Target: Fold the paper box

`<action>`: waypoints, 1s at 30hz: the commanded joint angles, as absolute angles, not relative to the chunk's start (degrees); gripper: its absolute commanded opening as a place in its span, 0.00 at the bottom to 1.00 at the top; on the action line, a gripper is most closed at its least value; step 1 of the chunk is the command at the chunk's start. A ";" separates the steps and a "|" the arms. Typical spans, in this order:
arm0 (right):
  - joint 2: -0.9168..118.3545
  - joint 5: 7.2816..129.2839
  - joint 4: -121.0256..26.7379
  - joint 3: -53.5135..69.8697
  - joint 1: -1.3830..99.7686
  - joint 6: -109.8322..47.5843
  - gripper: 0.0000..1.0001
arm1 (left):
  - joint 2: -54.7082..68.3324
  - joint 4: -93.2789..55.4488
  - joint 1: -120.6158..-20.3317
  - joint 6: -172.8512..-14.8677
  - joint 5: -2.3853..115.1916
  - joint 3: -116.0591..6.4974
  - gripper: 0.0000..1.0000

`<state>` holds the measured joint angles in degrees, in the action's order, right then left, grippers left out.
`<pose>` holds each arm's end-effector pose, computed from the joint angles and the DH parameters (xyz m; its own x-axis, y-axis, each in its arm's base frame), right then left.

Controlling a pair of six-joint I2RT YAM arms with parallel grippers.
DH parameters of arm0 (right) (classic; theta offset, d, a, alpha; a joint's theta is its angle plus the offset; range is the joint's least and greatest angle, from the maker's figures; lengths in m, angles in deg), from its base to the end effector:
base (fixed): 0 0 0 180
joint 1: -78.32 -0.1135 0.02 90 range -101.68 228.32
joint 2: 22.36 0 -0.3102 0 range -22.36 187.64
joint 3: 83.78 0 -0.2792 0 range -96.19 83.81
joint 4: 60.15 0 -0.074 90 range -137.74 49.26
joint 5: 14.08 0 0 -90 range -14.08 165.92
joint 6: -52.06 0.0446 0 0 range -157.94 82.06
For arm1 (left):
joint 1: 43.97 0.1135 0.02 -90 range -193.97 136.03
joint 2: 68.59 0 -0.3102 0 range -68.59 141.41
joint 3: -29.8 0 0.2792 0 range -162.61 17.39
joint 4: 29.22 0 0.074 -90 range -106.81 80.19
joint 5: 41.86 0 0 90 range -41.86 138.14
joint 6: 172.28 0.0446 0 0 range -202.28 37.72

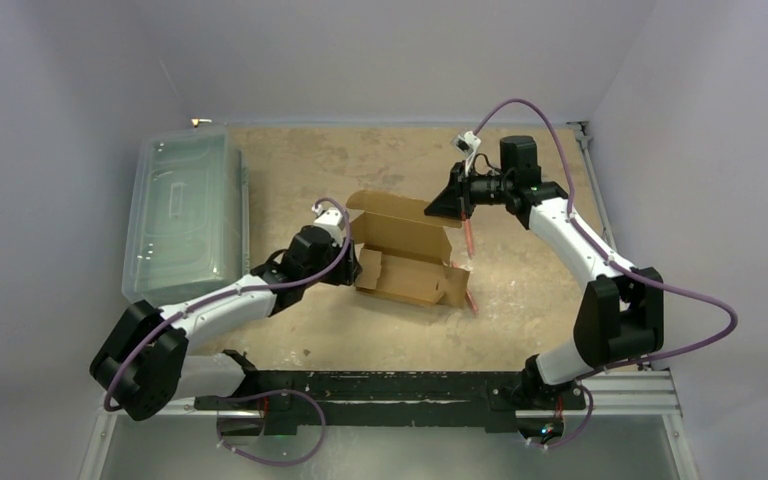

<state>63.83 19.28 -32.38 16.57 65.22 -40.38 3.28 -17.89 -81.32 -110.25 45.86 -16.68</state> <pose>0.3404 0.1175 0.3357 -0.5146 -0.1438 -0.8453 -0.8192 0.3734 0.4352 0.2163 -0.1628 0.2177 -0.6922 -0.0612 -0.7191 0.2901 0.8887 -0.3549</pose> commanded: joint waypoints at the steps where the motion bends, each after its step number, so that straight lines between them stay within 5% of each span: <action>1: 61.53 18.50 -32.69 16.57 64.97 -42.15 0.00 | 1.81 -24.23 -80.26 -111.30 48.47 -14.67 0.45; 30: 60.13 15.41 -19.96 15.74 60.06 -66.06 0.00 | -0.74 -52.64 -79.50 -126.80 54.12 4.38 0.48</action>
<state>62.72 15.76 -21.11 16.68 60.69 -62.54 -1.29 -49.04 -79.96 -124.21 53.49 3.54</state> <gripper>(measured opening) 0.008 0.484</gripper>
